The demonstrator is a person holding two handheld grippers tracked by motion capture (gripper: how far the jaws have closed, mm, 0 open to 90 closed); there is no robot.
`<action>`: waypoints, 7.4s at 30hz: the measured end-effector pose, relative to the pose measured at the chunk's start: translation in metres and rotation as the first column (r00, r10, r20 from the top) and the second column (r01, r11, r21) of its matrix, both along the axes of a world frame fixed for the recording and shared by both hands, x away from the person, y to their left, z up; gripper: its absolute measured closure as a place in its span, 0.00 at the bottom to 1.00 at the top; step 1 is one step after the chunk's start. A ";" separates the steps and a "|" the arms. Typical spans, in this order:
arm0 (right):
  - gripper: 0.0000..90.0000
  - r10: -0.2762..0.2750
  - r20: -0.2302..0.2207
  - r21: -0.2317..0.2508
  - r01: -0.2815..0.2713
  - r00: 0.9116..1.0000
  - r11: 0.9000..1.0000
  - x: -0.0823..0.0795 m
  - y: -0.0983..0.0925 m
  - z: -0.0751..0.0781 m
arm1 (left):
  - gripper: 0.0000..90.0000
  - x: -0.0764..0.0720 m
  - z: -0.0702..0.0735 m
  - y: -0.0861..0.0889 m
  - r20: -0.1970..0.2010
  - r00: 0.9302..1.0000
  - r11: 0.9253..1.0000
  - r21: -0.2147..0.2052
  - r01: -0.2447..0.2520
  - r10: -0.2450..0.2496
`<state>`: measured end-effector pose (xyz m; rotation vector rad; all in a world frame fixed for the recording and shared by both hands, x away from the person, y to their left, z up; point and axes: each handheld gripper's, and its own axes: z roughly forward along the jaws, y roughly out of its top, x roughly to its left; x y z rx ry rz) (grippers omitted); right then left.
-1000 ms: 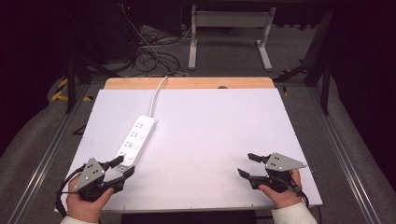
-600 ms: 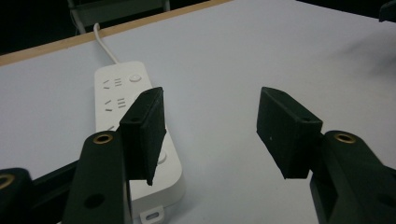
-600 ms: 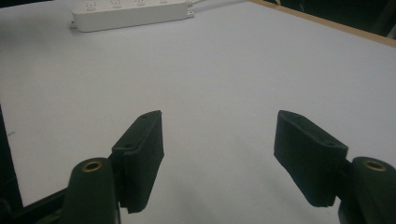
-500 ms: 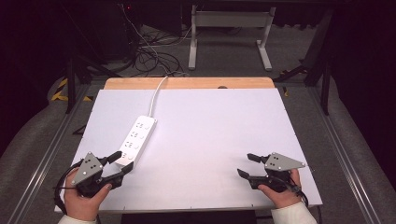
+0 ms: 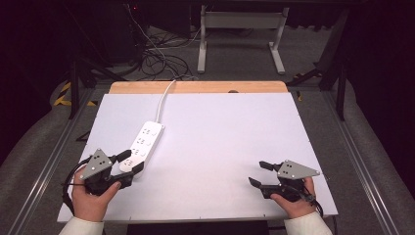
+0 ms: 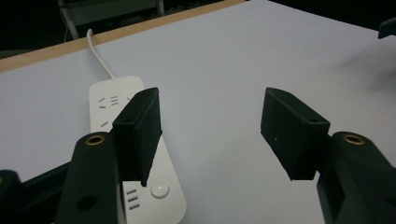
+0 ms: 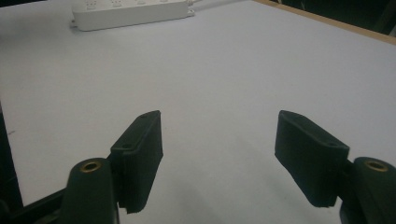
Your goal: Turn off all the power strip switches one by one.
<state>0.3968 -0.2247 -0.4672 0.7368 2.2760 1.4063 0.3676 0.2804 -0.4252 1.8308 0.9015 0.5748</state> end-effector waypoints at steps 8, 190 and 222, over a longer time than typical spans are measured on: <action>0.34 0.007 -0.003 0.008 -0.007 1.000 1.000 0.000 0.000 0.000 | 0.43 0.012 0.001 -0.002 -0.005 1.000 1.000 -0.003 -0.009 0.009; 0.35 0.005 -0.013 -0.006 -0.005 1.000 1.000 0.001 -0.001 -0.003 | 1.00 0.100 -0.023 -0.009 -0.401 0.911 0.965 0.262 0.016 0.093; 0.34 0.010 -0.015 -0.006 -0.010 1.000 1.000 0.000 0.000 -0.003 | 1.00 0.096 -0.025 -0.013 -0.394 0.910 0.963 0.269 -0.018 0.127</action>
